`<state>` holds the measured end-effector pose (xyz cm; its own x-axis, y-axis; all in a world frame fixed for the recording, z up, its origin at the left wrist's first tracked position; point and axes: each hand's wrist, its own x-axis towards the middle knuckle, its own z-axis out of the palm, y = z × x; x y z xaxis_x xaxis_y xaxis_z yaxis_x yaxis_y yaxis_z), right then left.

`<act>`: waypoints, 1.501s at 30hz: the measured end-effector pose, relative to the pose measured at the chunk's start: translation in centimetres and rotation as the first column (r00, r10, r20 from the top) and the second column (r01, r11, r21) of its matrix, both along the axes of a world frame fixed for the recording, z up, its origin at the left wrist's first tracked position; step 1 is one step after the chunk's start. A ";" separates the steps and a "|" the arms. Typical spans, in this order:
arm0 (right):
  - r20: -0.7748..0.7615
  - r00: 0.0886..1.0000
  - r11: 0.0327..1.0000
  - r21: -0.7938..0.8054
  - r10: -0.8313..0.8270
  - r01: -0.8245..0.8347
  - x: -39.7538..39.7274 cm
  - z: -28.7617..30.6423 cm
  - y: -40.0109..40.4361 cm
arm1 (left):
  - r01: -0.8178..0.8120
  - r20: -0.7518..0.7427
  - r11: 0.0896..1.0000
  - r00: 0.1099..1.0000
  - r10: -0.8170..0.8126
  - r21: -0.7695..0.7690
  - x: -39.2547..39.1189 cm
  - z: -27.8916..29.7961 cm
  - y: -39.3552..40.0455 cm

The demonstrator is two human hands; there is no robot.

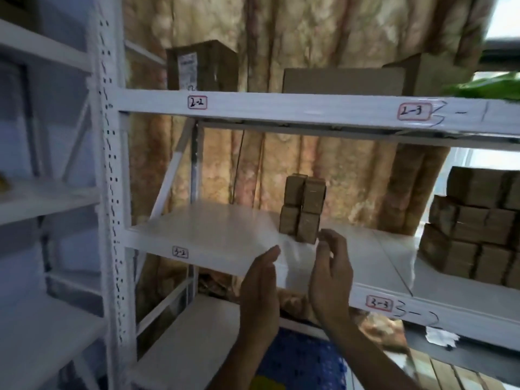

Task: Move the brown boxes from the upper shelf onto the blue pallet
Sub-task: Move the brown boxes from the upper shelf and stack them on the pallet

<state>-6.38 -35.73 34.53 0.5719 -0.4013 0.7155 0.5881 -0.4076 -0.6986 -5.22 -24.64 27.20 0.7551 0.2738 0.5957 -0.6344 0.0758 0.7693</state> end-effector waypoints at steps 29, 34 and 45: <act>-0.034 0.999 0.985 -0.172 0.013 -0.019 21.7 6.6 -6.4 | 0.029 0.216 0.958 0.972 -0.094 0.286 26.7 14.1 -3.2; 0.079 0.996 0.985 -0.173 0.028 -0.014 20.4 6.8 -5.6 | -0.039 0.362 0.962 0.930 -0.064 0.271 25.3 14.2 -2.9; 0.207 0.964 0.982 -0.119 0.166 -0.143 15.7 7.4 -5.5 | -0.166 0.556 0.929 0.829 -0.051 0.332 21.2 15.7 -2.0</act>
